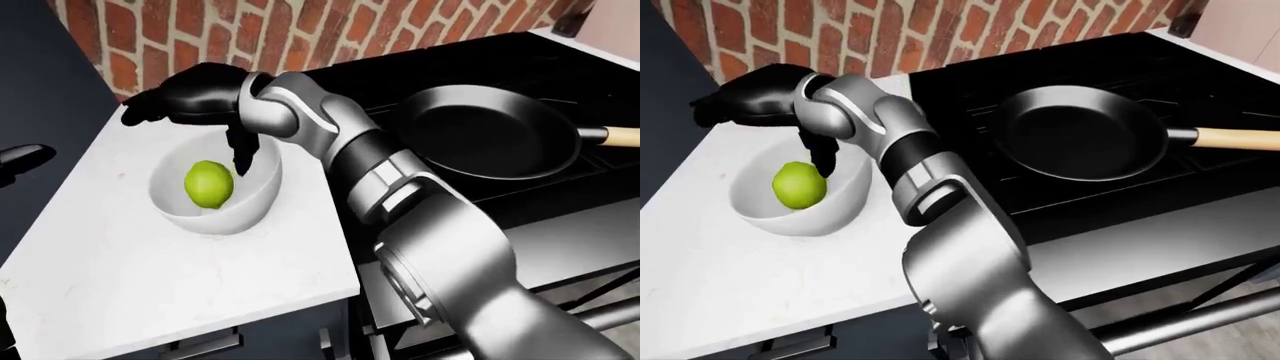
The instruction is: Pick the lemon from the pan and place it in the bowl.
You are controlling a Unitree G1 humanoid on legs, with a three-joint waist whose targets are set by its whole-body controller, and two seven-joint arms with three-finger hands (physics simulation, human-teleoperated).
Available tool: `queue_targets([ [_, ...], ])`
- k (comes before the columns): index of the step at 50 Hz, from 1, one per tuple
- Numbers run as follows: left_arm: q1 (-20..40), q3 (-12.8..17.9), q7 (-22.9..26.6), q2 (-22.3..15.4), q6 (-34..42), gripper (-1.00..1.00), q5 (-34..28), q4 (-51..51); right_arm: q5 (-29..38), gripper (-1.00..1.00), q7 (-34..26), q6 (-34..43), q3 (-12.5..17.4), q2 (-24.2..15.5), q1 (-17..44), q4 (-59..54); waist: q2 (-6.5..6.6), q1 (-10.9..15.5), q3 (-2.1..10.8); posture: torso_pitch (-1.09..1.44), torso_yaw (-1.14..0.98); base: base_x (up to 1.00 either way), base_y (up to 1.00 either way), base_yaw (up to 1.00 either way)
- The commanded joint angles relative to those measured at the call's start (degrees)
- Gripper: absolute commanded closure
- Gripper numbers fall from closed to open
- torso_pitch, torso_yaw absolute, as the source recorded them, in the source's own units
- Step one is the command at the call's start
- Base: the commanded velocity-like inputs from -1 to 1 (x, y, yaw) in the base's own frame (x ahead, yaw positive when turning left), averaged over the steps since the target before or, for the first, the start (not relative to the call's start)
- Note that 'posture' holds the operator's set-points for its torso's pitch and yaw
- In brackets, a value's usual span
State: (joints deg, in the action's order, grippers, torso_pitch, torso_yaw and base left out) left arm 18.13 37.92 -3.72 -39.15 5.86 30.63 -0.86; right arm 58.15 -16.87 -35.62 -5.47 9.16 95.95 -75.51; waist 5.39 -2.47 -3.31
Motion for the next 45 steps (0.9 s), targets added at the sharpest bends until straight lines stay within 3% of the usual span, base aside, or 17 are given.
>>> queue_targets([
  [1, 1.12, 0.94, 0.04, -1.53, -1.35, -1.00, 0.03, -1.75, -1.36, -0.57, 0.65, -0.21, 0.85, -0.69, 2.49, 2.15, 0.76, -0.06, 1.46, 0.00, 0.00, 0.00, 0.00, 0.00],
  [7, 1.16, 1.08, -0.02, -1.68, -1.15, -1.00, 0.18, -1.91, -2.58, -0.37, -0.72, -0.38, 1.48, -1.62, 4.65, 2.03, 0.80, -0.09, 1.42, 0.00, 0.00, 0.00, 0.00, 0.00],
  [18, 1.37, 0.81, 0.01, -1.80, -1.28, -1.00, 0.03, -1.57, -5.19, -0.43, -2.65, -0.25, 2.79, -4.15, 8.14, 1.57, 0.74, -0.17, 1.28, 0.00, 0.00, 0.00, 0.00, 0.00],
  [27, 1.72, 0.65, -0.02, -2.01, -1.13, -1.00, 0.00, -1.47, -7.35, -1.00, -8.96, -0.11, 3.64, -7.23, 10.94, 1.17, 0.62, -0.25, 1.07, 0.00, 0.00, 0.00, 0.00, 0.00],
  [45, 1.98, 0.51, -0.42, -2.13, -0.33, -1.00, 0.11, -2.38, -9.21, -1.00, -19.83, 0.57, 4.75, -13.99, 12.90, 0.84, 0.34, -0.35, 0.90, 0.00, 0.00, 0.00, 0.00, 0.00],
])
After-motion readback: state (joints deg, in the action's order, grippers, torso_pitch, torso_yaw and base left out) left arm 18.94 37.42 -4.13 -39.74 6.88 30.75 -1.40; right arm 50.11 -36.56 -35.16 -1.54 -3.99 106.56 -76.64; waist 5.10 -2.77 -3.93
